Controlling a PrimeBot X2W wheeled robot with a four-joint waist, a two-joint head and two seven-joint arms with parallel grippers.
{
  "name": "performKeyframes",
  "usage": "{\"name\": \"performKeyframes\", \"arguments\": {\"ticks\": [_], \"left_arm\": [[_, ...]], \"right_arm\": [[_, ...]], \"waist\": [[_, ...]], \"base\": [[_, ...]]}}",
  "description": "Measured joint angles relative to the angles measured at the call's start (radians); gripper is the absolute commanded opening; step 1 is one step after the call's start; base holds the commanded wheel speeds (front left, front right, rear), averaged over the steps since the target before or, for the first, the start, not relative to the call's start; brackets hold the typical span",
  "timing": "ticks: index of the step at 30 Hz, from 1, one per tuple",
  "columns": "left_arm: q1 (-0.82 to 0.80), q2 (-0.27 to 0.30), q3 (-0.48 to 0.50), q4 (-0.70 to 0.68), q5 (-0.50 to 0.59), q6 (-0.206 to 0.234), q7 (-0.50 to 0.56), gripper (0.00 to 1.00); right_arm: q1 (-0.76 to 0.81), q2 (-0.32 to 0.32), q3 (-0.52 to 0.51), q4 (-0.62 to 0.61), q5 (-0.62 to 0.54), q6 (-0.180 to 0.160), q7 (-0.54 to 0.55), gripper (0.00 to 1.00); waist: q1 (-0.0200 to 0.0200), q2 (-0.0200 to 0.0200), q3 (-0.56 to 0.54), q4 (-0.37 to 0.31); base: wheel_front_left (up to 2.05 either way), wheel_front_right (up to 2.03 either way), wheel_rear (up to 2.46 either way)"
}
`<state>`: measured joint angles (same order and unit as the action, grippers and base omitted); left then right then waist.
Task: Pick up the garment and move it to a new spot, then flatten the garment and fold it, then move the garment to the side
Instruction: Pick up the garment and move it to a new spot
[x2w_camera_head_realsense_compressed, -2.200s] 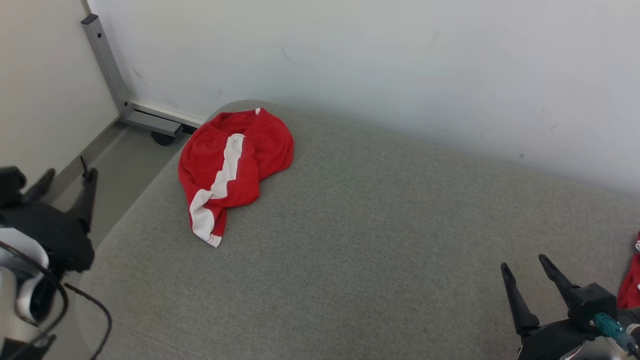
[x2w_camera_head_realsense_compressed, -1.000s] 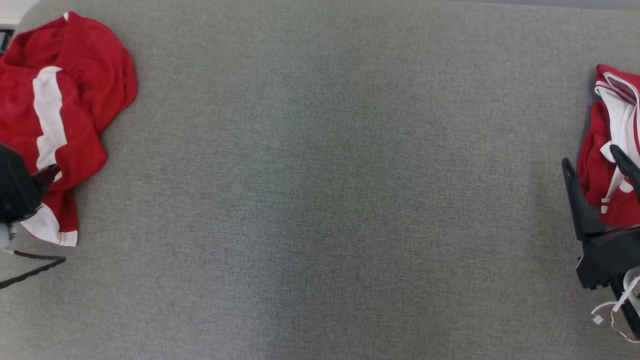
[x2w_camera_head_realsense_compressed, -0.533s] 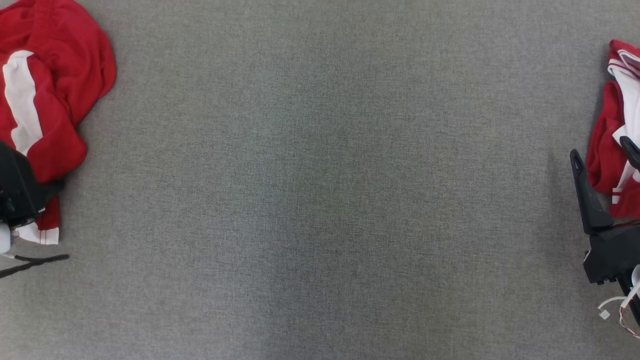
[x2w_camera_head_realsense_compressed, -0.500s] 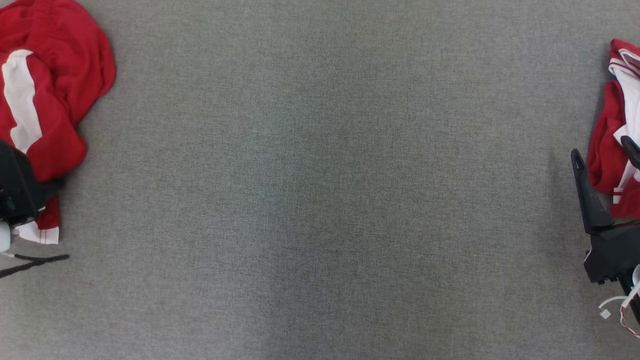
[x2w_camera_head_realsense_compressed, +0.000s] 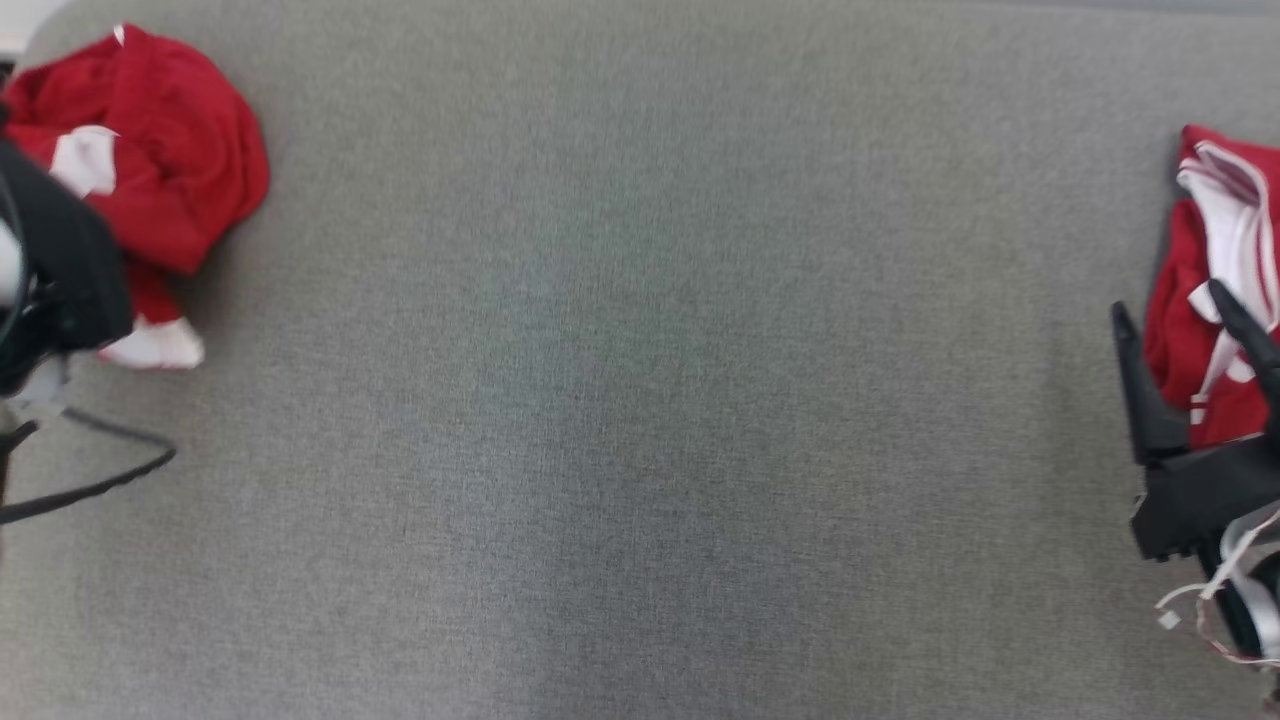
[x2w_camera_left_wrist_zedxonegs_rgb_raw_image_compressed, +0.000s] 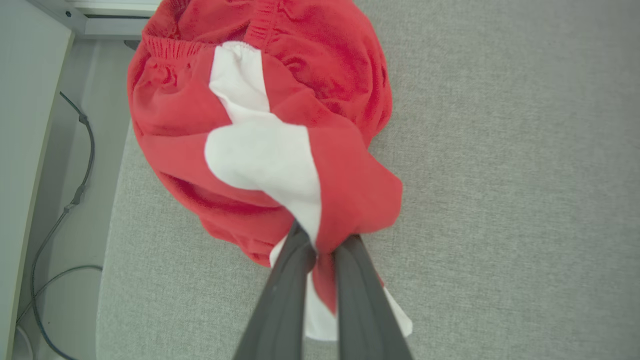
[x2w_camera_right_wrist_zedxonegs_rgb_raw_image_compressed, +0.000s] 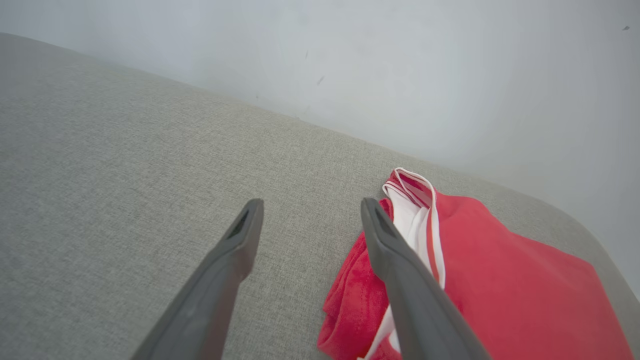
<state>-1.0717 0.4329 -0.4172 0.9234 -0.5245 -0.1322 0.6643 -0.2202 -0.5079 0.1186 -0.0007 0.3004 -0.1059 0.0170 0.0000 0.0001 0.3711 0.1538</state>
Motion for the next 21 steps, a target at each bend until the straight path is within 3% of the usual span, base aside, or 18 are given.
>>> {"name": "performKeyframes", "arguments": {"ticks": [7,16,21], "left_arm": [[0.003,-0.056,-0.091,-0.117,-0.109,0.000,-0.059,0.00],[0.087,-0.090,-0.285,-0.351,-0.242,0.000,-0.106,0.00],[0.109,-0.153,-0.400,-0.463,-0.304,0.000,-0.120,0.00]], "right_arm": [[-0.016,0.037,0.019,0.051,0.016,0.000,-0.020,1.00],[-0.014,0.068,0.035,0.104,0.035,0.009,-0.050,1.00],[-0.008,0.075,0.035,0.126,0.042,0.009,-0.064,1.00]], "waist": [[0.0000,0.0000,-0.064,-0.021],[-0.0001,-0.0001,-0.133,-0.072],[-0.0001,-0.0001,-0.166,-0.097]], "base": [[0.00,0.00,0.00],[0.00,0.00,0.00],[0.00,0.00,0.00]]}}
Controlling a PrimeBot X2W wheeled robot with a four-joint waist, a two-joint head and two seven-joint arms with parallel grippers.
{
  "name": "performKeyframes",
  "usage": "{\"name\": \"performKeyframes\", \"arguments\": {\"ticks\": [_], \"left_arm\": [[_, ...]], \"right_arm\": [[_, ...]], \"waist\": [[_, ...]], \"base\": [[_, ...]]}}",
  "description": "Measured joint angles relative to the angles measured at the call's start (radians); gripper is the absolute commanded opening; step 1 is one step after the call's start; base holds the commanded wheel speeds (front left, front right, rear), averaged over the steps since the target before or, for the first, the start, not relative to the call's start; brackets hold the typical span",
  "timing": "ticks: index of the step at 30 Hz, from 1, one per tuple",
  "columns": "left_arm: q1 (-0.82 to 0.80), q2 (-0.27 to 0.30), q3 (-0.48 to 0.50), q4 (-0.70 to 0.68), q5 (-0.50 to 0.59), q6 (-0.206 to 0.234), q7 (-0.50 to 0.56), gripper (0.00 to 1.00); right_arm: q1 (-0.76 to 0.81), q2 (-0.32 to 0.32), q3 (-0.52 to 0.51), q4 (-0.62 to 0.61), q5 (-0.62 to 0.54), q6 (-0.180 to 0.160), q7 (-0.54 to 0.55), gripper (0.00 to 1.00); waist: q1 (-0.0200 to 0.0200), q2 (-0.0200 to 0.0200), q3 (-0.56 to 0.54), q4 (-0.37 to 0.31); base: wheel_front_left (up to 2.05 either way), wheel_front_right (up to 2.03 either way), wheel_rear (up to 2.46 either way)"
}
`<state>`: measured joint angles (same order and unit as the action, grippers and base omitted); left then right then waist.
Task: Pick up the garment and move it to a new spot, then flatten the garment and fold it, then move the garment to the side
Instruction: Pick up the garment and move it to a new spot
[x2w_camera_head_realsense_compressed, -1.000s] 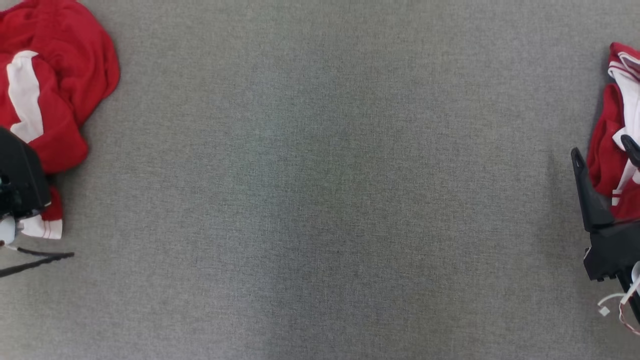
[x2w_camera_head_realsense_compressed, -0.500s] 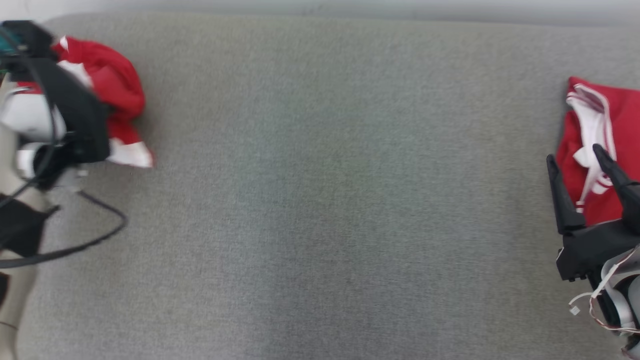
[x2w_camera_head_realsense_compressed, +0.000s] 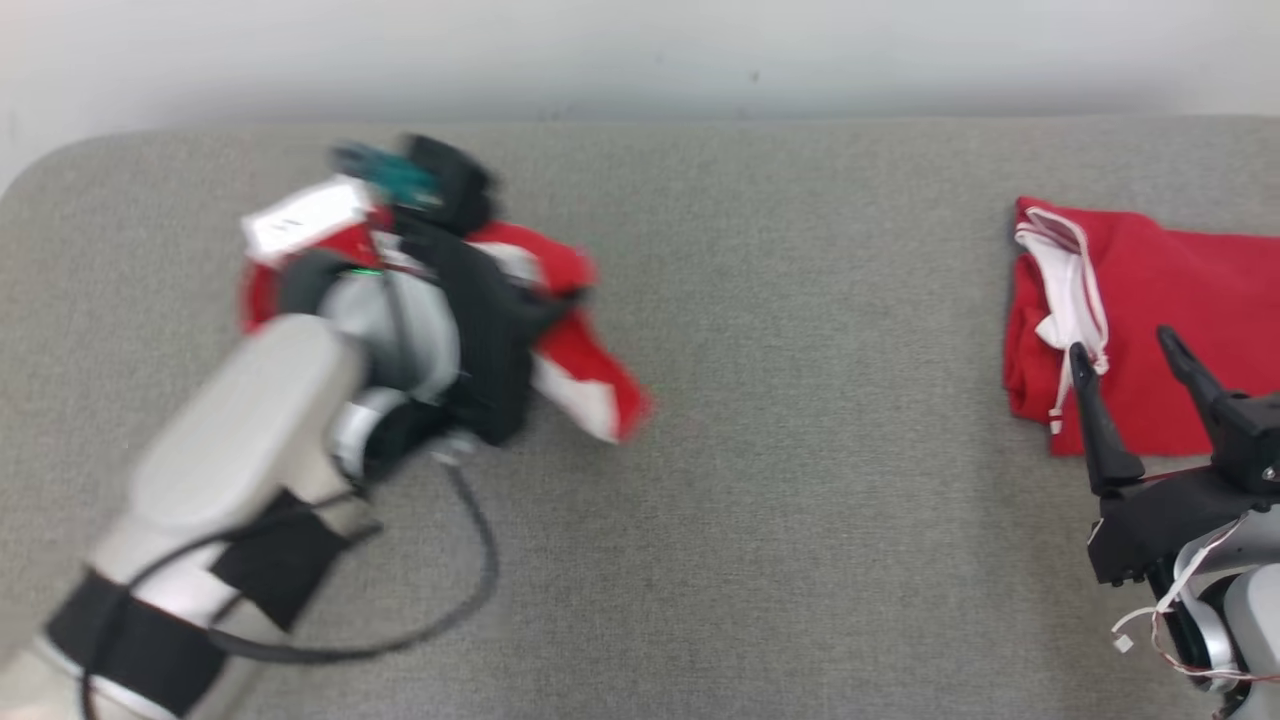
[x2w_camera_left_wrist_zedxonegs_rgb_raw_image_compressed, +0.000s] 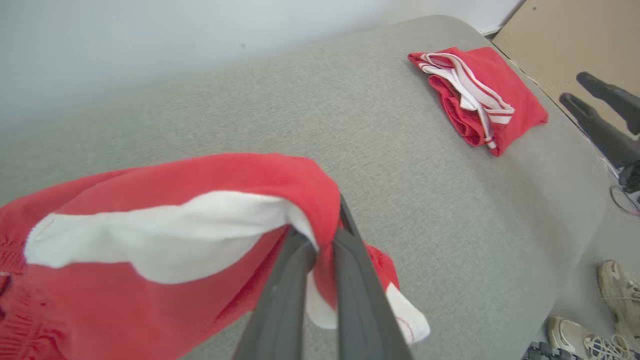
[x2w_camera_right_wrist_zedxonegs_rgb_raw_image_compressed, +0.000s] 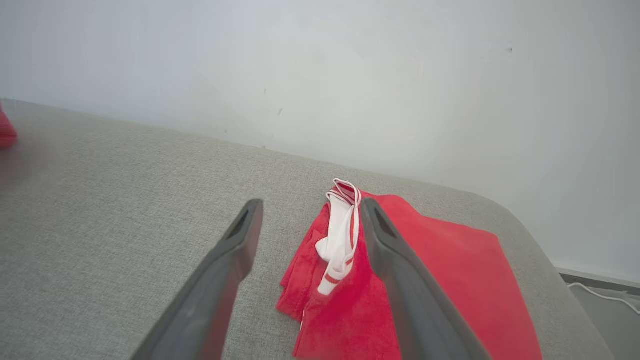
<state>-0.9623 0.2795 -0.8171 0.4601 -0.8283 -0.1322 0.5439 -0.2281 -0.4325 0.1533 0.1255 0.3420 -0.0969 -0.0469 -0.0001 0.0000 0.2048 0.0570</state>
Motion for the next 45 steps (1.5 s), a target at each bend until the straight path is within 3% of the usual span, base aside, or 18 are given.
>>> {"name": "performKeyframes", "arguments": {"ticks": [7,17,26,38,39,40,41,45], "left_arm": [[0.016,-0.074,-0.101,-0.095,-0.070,0.000,-0.036,0.00],[0.146,-0.205,-0.186,-0.069,-0.134,0.000,-0.125,0.00],[0.197,-0.204,-0.237,0.057,-0.130,0.000,-0.204,0.00],[0.246,-0.224,-0.341,0.119,-0.143,0.000,-0.249,0.00],[0.240,-0.224,-0.349,0.127,-0.141,0.000,-0.256,0.36],[0.235,-0.224,-0.351,0.132,-0.139,0.000,-0.264,0.96],[0.235,-0.224,-0.351,0.132,-0.139,0.000,-0.264,1.00],[0.234,-0.224,-0.349,0.146,-0.139,0.000,-0.300,1.00]], "right_arm": [[0.014,0.011,0.003,0.012,0.001,0.000,-0.016,1.00],[0.016,0.023,0.011,0.040,0.007,0.008,-0.034,1.00],[0.017,0.033,0.022,0.058,0.008,0.017,-0.045,1.00],[0.017,0.036,0.020,0.080,0.010,0.018,-0.060,1.00],[0.018,0.036,0.020,0.086,0.011,0.018,-0.062,1.00],[0.019,0.037,0.020,0.093,0.012,0.018,-0.065,1.00],[0.019,0.037,0.020,0.093,0.012,0.018,-0.065,1.00],[0.021,0.040,0.019,0.113,0.021,0.020,-0.070,1.00]], "waist": [[0.0000,-0.0001,-0.030,-0.014],[0.0000,0.0000,-0.058,-0.016],[0.0000,-0.0001,-0.070,-0.032],[0.0001,0.0000,-0.083,-0.003],[0.0001,0.0000,-0.086,0.001],[0.0000,0.0000,-0.089,0.005],[0.0000,0.0000,-0.089,0.005],[0.0001,0.0000,-0.108,0.022]], "base": [[0.00,0.00,0.00],[0.00,0.00,0.00],[0.00,0.00,0.00],[0.00,0.00,0.00],[0.00,0.00,0.00],[0.00,0.00,0.00],[0.00,0.00,0.00],[0.00,0.00,0.00]]}}
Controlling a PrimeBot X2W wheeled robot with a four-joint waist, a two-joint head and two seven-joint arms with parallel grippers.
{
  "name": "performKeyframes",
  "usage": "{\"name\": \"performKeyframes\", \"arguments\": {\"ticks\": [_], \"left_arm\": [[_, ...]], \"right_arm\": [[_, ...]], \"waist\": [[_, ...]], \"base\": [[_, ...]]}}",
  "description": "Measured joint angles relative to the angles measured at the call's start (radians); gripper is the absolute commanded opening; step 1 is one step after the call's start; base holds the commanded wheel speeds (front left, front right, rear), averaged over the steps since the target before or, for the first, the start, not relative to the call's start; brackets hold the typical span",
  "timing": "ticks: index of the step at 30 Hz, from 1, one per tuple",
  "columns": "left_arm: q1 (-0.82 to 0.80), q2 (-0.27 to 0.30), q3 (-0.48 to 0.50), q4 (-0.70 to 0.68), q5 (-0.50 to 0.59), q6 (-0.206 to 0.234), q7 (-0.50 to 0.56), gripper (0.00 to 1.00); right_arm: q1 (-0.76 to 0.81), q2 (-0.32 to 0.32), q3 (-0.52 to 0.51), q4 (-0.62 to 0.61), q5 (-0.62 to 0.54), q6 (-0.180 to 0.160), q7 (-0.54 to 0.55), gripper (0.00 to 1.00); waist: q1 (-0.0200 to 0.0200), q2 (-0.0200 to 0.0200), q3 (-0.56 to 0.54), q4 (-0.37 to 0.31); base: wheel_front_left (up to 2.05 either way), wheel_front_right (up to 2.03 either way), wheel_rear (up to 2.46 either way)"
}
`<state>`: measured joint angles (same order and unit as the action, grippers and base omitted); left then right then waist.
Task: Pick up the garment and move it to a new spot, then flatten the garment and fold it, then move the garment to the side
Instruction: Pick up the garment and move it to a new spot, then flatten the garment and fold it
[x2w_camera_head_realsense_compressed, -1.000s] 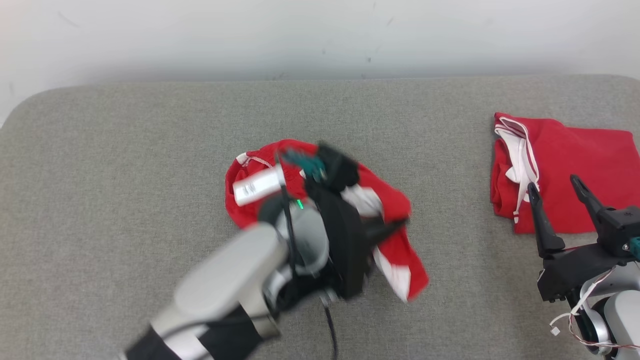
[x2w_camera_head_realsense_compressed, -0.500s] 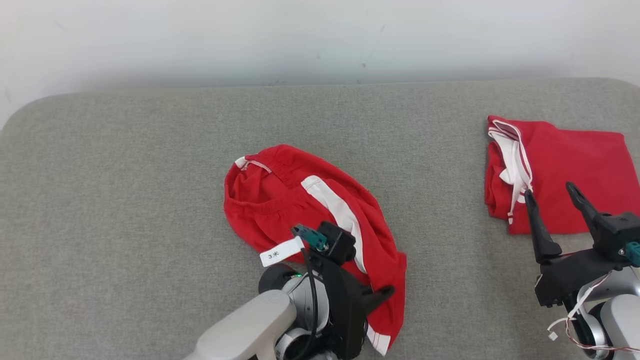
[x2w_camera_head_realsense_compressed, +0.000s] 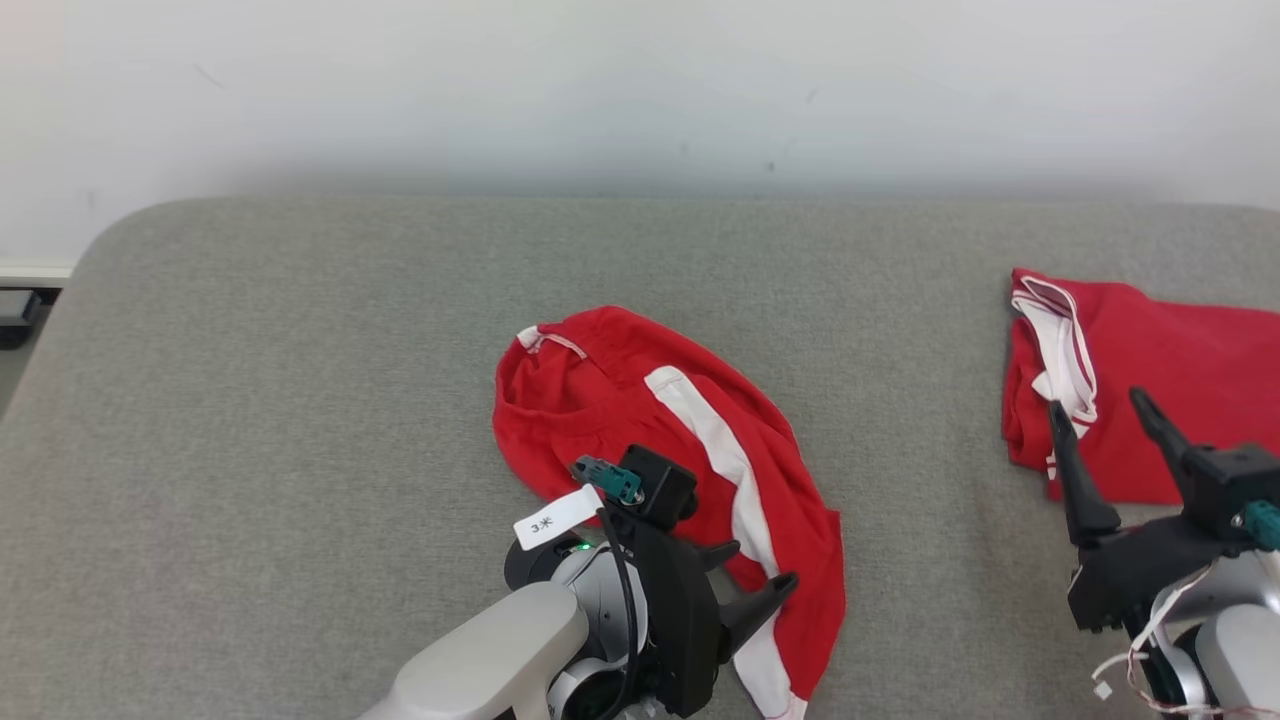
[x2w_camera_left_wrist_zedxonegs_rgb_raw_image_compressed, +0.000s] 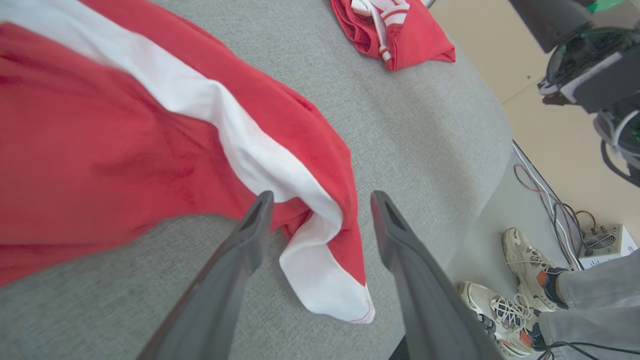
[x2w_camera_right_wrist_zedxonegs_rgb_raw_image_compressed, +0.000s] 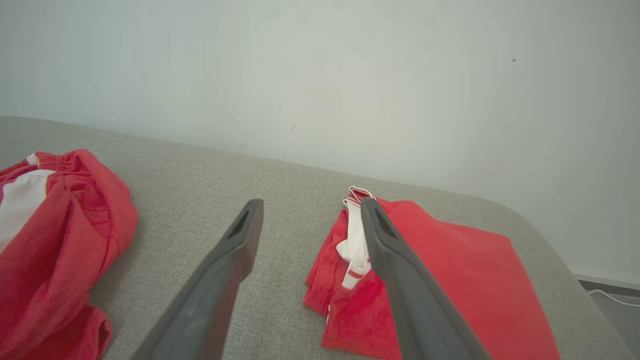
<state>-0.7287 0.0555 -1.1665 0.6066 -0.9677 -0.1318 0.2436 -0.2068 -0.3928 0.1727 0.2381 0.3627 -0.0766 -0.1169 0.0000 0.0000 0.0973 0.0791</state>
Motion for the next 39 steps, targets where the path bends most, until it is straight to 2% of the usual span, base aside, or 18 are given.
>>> {"name": "performKeyframes", "arguments": {"ticks": [10,19,30,39], "left_arm": [[0.014,-0.006,0.015,-0.018,-0.011,0.000,-0.097,1.00],[0.126,-0.005,-0.001,-0.004,-0.040,0.000,-0.139,1.00],[0.169,-0.005,-0.097,-0.054,-0.039,0.010,-0.148,1.00],[0.098,-0.006,-0.112,-0.024,0.020,0.063,-0.155,1.00]], "right_arm": [[0.036,0.028,0.023,0.025,0.007,0.012,-0.016,1.00],[0.036,0.033,0.035,0.025,0.007,0.024,-0.017,1.00],[0.010,0.035,0.058,0.016,0.005,0.029,-0.013,1.00],[-0.035,0.034,0.067,0.016,-0.004,0.033,-0.005,1.00]], "waist": [[0.0000,0.0000,-0.059,0.063],[-0.0001,-0.0001,-0.090,0.101],[0.0001,0.0000,-0.057,0.077],[0.0001,0.0001,-0.026,0.030]], "base": [[0.00,0.00,0.00],[0.00,0.00,0.00],[0.00,0.00,0.00],[0.00,0.00,0.00]]}}
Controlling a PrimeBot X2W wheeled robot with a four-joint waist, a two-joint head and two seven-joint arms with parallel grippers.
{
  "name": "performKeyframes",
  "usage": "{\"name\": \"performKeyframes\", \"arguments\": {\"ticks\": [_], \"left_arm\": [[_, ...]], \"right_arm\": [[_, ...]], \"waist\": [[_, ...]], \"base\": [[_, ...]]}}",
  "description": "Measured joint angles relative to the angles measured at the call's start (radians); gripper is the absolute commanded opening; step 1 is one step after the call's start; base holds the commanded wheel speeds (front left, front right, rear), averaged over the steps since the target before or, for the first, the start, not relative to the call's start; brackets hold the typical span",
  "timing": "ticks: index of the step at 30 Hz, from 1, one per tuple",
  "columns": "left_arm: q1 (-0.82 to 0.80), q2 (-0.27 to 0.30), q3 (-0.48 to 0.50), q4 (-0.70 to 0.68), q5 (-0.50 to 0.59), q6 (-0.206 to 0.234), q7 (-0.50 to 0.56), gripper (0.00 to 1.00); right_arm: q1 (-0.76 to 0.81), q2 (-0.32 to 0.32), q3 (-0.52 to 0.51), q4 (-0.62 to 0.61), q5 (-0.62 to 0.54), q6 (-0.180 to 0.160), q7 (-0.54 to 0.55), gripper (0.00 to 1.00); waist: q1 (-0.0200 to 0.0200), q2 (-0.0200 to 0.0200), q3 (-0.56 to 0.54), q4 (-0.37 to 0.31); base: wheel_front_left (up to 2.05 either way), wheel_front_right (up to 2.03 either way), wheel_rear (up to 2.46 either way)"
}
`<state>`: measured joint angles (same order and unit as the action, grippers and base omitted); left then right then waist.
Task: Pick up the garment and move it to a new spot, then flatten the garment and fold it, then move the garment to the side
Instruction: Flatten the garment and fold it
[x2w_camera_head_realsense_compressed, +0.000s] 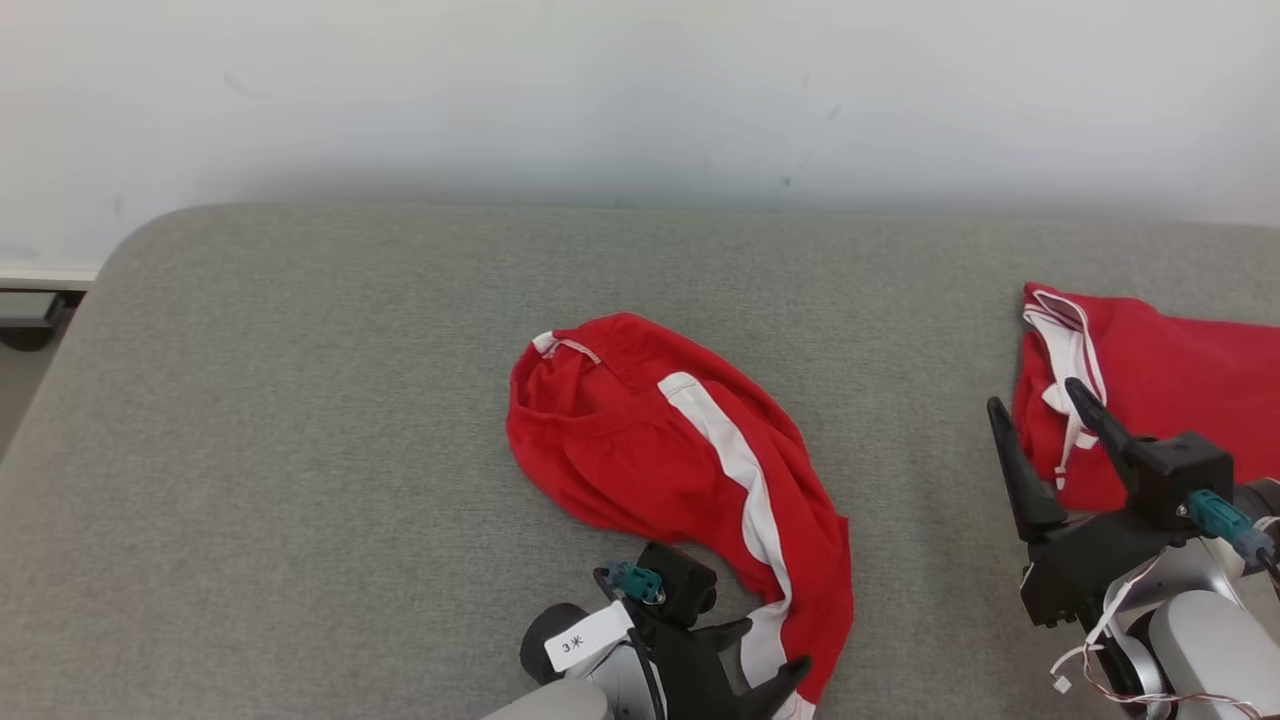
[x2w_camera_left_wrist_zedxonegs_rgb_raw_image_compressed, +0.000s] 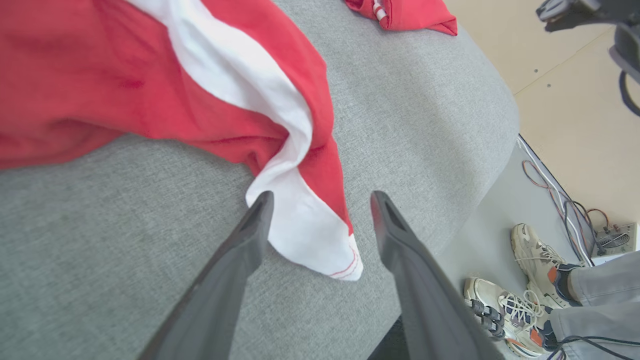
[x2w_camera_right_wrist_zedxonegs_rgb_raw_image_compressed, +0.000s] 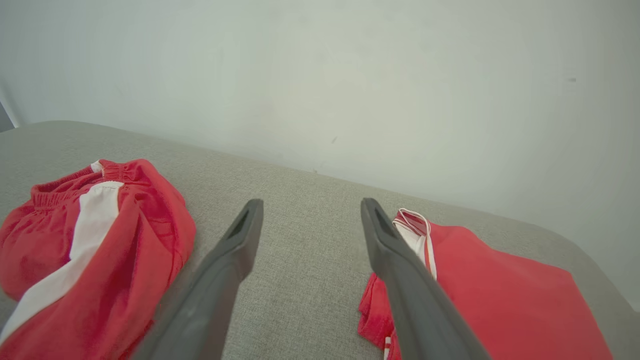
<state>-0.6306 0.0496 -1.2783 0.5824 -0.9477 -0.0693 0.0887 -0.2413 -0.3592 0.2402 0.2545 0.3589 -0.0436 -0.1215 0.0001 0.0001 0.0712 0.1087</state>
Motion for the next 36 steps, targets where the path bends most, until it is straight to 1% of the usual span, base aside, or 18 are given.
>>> {"name": "performKeyframes", "arguments": {"ticks": [8,9,10,11,17,22,24,26,31,32,33,36], "left_arm": [[-0.013,-0.001,-0.013,0.034,0.013,0.017,0.012,1.00],[-0.013,0.000,-0.016,0.038,0.016,0.018,0.018,0.91],[-0.013,0.000,-0.016,0.041,0.016,0.019,0.018,0.27],[-0.013,0.000,-0.017,0.045,0.018,0.025,0.018,0.00],[-0.039,-0.001,-0.018,0.101,0.052,0.034,0.017,0.00],[-0.061,-0.003,-0.018,0.155,0.068,0.035,-0.023,0.00],[-0.068,-0.001,-0.016,0.182,0.076,0.047,-0.050,0.00],[-0.084,0.021,-0.012,0.185,0.119,0.063,-0.077,0.00],[-0.089,0.122,0.018,0.185,0.130,0.134,-0.147,0.00],[-0.087,0.141,0.036,0.182,0.128,0.146,-0.165,0.00],[-0.087,0.155,0.046,0.179,0.129,0.156,-0.178,0.00],[-0.085,0.198,0.065,0.170,0.130,0.167,-0.209,0.00]], "right_arm": [[-0.013,-0.004,-0.001,0.008,0.000,0.004,0.007,1.00],[-0.014,-0.003,-0.001,0.008,0.000,0.004,0.007,1.00],[-0.014,-0.004,-0.002,0.008,0.000,0.004,0.007,1.00],[-0.014,-0.004,-0.003,0.008,0.000,0.004,0.007,1.00],[-0.013,-0.011,-0.018,0.008,0.000,-0.001,0.005,1.00],[-0.009,-0.010,-0.022,0.010,0.000,-0.002,-0.003,1.00],[-0.007,-0.010,-0.026,0.018,0.002,-0.002,-0.008,1.00],[0.001,-0.010,-0.029,0.021,0.005,-0.002,-0.012,1.00],[0.022,0.000,-0.020,0.027,0.010,0.000,-0.020,1.00],[0.023,0.001,-0.018,0.029,0.010,0.000,-0.020,1.00],[0.023,0.002,-0.015,0.031,0.010,0.000,-0.020,1.00],[0.023,0.004,-0.010,0.032,0.010,0.008,-0.021,1.00]], "waist": [[0.0000,0.0001,0.016,-0.040],[0.0000,0.0000,0.017,-0.044],[0.0000,0.0000,0.019,-0.046],[0.0000,0.0000,0.021,-0.048],[0.0000,0.0000,0.025,-0.043],[0.0000,0.0000,0.021,-0.024],[0.0000,0.0000,0.018,-0.015],[0.0000,0.0000,0.014,-0.004],[0.0000,0.0000,0.004,0.031],[0.0000,0.0000,0.001,0.040],[0.0000,0.0000,-0.001,0.049],[-0.0001,0.0000,-0.010,0.077]], "base": [[0.00,0.00,0.00],[0.00,0.00,0.00],[0.00,0.00,0.00],[0.00,0.00,0.00],[0.00,0.00,0.00],[0.00,0.00,0.00],[0.00,0.00,0.00],[0.00,0.00,0.00],[0.00,0.00,0.00],[0.00,0.00,0.00],[0.00,0.00,0.00],[0.00,0.00,0.00]]}}
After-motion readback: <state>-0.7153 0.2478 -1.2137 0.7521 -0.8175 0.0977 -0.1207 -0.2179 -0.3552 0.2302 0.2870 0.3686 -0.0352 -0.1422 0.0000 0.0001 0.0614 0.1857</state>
